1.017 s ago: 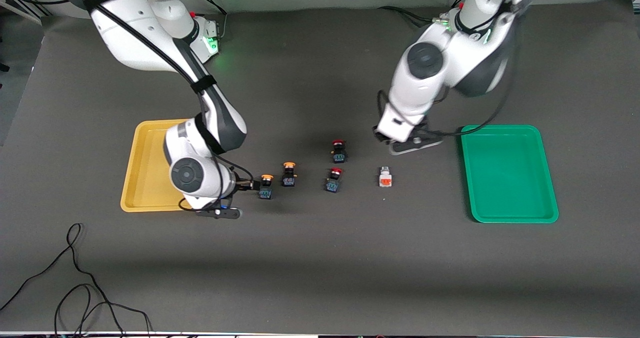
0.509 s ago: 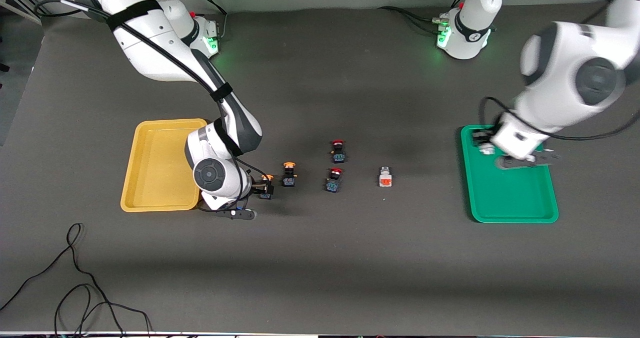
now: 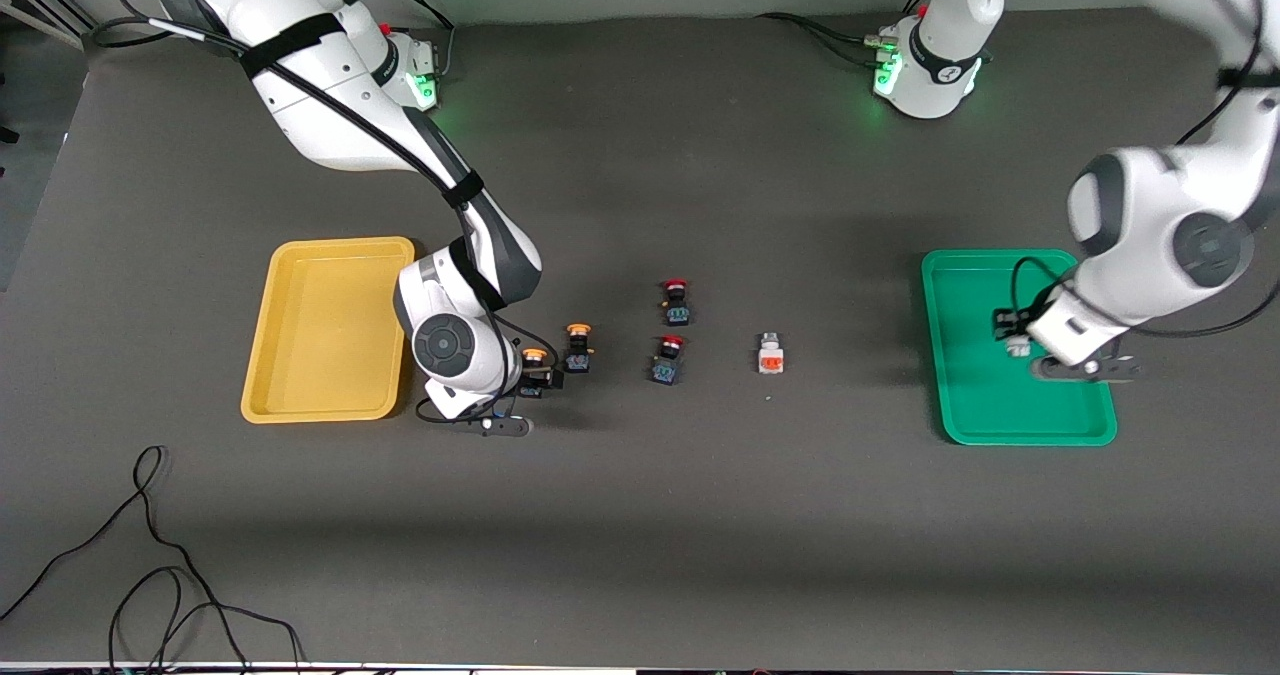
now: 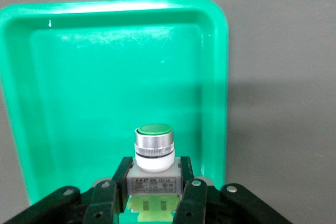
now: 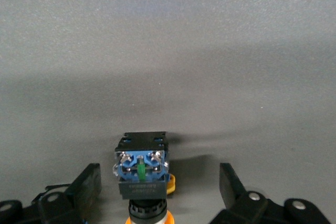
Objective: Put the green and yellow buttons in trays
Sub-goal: 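Carry the green button and yellow button toward the matching trays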
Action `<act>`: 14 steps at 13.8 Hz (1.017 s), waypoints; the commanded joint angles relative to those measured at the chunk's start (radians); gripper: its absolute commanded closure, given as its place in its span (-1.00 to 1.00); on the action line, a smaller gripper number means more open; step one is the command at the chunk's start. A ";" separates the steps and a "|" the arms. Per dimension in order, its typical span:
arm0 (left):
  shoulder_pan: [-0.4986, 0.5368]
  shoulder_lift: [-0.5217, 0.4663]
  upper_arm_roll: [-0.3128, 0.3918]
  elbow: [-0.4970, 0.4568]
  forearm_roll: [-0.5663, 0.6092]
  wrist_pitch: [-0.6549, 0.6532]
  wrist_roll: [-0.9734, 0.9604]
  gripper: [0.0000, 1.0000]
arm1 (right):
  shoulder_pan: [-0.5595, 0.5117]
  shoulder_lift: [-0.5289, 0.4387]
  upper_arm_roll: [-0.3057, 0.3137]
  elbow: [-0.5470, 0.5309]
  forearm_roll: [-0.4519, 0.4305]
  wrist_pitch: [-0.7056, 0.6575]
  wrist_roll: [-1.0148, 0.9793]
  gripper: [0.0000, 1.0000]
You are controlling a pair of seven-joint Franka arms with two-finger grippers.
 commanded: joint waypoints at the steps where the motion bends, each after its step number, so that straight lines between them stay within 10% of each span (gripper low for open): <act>1: 0.012 0.066 -0.013 -0.042 0.028 0.141 0.018 0.58 | 0.014 0.013 -0.013 0.017 -0.007 0.012 0.060 0.07; 3: 0.012 0.086 -0.013 -0.042 0.029 0.156 0.018 0.43 | 0.014 0.013 -0.014 0.017 -0.007 0.012 0.058 1.00; 4: 0.012 0.092 -0.013 -0.042 0.029 0.158 0.017 0.30 | 0.014 0.013 -0.014 0.017 -0.009 0.012 0.057 1.00; 7: 0.012 0.095 -0.013 -0.025 0.028 0.143 0.018 -1.00 | 0.008 0.001 -0.017 0.017 -0.036 0.006 0.028 1.00; 14: 0.026 0.023 -0.016 0.333 0.020 -0.373 0.021 -1.00 | -0.036 -0.202 -0.134 -0.010 -0.023 -0.269 -0.234 1.00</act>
